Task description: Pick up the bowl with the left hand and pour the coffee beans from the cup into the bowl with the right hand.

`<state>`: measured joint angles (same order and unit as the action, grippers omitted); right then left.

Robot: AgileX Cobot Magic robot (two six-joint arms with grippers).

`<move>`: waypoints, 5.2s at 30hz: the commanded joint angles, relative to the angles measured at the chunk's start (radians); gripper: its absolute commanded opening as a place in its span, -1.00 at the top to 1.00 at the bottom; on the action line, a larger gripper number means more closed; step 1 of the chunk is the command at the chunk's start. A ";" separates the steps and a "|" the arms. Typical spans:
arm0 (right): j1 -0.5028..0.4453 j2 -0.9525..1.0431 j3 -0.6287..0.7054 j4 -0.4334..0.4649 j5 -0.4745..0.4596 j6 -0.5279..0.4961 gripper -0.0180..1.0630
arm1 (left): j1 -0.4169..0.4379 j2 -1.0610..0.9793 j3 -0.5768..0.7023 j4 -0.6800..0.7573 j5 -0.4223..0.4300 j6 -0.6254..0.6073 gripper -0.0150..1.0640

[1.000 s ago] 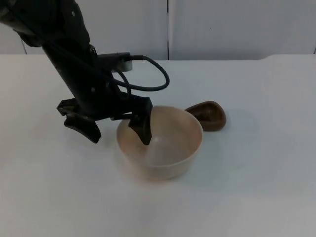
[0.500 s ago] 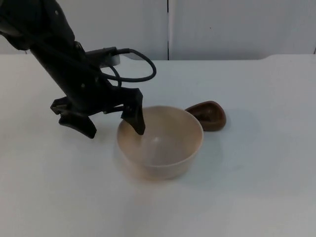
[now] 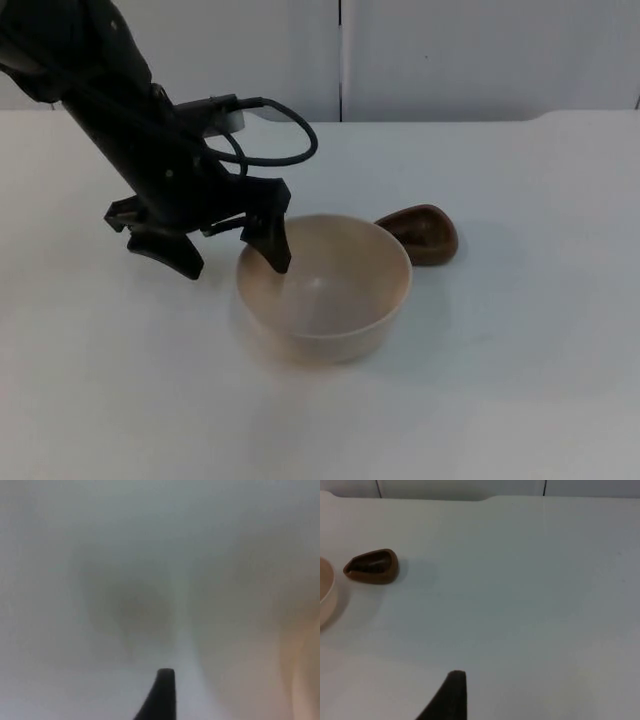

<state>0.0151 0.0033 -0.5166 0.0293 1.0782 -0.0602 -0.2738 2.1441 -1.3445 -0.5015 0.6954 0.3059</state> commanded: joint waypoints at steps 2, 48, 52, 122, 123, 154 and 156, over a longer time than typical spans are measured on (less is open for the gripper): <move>-0.007 -0.003 0.000 -0.002 0.000 -0.001 -0.98 | -0.016 0.001 -0.004 -0.001 -0.003 0.015 -0.38; -0.007 -0.003 0.000 -0.002 0.000 -0.001 -0.98 | -0.244 -0.268 0.165 0.240 0.001 -0.314 0.98; -0.007 -0.003 0.000 -0.002 0.000 -0.001 -0.98 | -0.318 -0.290 0.209 0.249 -0.029 -0.322 0.98; -0.007 0.721 -0.277 0.220 -0.176 -0.128 -0.98 | -0.354 -0.290 0.223 0.588 -0.009 -0.756 0.98; -0.007 0.759 -0.293 0.233 -0.182 -0.131 -0.98 | -0.354 -0.290 0.223 0.588 -0.009 -0.756 0.98; 0.255 1.560 -0.849 0.141 -0.116 -0.017 -0.95 | -0.354 -0.290 0.223 0.584 -0.013 -0.767 0.98; 0.319 1.644 -0.928 0.053 -0.079 0.050 -0.95 | -0.354 -0.290 0.223 0.584 -0.013 -0.767 0.98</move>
<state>0.2895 1.5906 -1.3862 0.1506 0.9658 -0.0643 -0.6250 1.8652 -1.1248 0.0827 0.6887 -0.4524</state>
